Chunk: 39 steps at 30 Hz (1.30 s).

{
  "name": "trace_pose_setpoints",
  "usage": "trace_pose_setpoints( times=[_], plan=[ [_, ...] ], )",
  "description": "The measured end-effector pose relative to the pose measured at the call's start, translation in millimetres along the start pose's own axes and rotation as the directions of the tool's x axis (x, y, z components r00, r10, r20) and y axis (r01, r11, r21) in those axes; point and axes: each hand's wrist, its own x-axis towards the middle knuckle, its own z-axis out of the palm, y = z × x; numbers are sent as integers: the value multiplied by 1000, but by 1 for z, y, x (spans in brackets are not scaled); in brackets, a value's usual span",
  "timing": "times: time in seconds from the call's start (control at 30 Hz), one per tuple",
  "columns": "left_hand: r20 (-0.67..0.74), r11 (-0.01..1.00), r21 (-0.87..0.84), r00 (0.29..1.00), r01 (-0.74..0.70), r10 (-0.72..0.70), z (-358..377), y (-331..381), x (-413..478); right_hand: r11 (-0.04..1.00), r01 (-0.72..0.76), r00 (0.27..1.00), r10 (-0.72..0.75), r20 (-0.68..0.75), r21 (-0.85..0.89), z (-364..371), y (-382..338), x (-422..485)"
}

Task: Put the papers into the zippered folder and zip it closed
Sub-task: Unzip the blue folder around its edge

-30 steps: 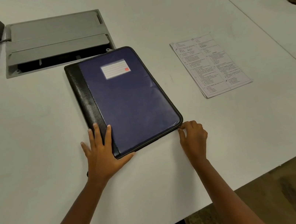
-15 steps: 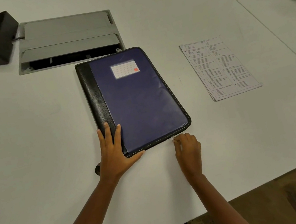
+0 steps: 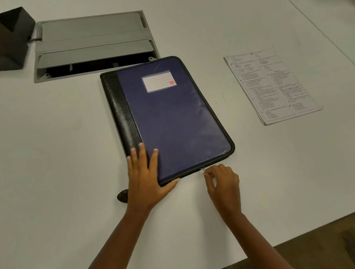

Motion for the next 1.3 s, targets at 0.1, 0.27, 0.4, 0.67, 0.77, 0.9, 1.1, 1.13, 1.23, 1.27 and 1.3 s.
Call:
trace_pose_setpoints(
  times=[0.1,0.27,0.4,0.67,0.77,0.9,1.1,1.13,1.23,1.27,1.3],
  plan=[
    [34,975,171,990,-144,140,2,15,9,992,-101,995,100,17,72,0,2,3],
    [132,893,330,951,-307,278,-8,24,22,994,-95,996,95,2,56,-7,6,8],
    [48,785,456,892,-420,450,-7,21,27,996,-82,997,82,0,37,-15,13,17],
    [11,723,517,848,-458,529,-1,23,33,977,-181,983,184,-20,114,-21,18,26],
    [20,698,542,838,-467,546,-3,23,37,973,-171,984,177,-26,153,-15,12,18],
    [-9,657,586,806,-475,591,-5,24,40,980,-118,992,123,-24,161,-9,2,11],
    [-19,634,607,789,-479,614,-9,24,42,982,-72,996,79,-31,173,-5,-10,5],
    [-17,633,606,787,-482,616,-9,24,43,983,-67,997,74,-33,173,-5,-11,5],
    [2,628,596,784,-499,621,-11,25,44,988,-32,999,36,-26,149,-4,-15,4],
    [8,625,594,781,-506,624,-11,26,45,989,-16,1000,19,-22,144,-3,-18,3],
    [11,620,594,776,-512,630,-12,26,46,990,0,1000,3,-16,144,-1,-21,2]
  ],
)
